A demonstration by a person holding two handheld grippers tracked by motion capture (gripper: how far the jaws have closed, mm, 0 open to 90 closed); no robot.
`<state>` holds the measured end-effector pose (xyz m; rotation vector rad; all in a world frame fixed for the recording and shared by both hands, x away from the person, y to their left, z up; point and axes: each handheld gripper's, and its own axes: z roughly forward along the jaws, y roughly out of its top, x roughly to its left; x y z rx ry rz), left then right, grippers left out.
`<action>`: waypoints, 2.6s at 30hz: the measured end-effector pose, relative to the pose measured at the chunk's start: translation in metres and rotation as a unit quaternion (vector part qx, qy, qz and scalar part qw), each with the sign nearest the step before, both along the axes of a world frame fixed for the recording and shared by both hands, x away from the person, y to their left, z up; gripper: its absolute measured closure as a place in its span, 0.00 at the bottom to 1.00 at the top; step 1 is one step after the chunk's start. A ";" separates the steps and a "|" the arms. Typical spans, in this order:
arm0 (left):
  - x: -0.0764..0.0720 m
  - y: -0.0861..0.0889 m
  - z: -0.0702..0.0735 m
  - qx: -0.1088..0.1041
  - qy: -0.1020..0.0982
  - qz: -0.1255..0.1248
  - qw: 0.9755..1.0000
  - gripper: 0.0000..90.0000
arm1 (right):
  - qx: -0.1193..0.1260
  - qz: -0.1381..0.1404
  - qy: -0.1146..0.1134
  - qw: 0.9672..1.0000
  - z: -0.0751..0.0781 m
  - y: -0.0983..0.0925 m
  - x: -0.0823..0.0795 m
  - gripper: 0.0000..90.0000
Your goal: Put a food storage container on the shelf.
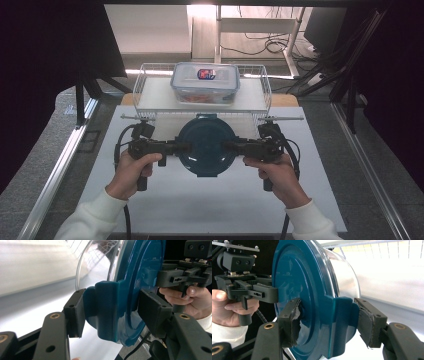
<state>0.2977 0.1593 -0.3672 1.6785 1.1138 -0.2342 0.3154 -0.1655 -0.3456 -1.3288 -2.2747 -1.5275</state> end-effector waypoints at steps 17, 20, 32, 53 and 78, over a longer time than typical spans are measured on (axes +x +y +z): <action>0.012 0.005 0.035 0.003 -0.020 0.004 1.000 0.46 | 0.003 0.002 -0.020 1.000 0.035 0.005 0.013 0.45; 0.015 0.005 0.042 0.008 -0.027 0.005 1.000 0.46 | 0.005 0.003 -0.021 1.000 0.039 0.005 0.017 0.45; 0.029 0.012 0.064 0.011 -0.042 0.004 0.999 0.46 | -0.005 0.009 -0.038 0.999 0.065 0.013 0.032 0.45; 0.058 0.021 0.097 0.016 -0.052 0.006 0.998 0.46 | -0.001 0.016 -0.055 0.998 0.095 0.022 0.062 0.45; 0.100 0.027 0.142 0.016 -0.060 0.001 0.998 0.46 | 0.001 0.009 -0.067 0.998 0.141 0.029 0.098 0.45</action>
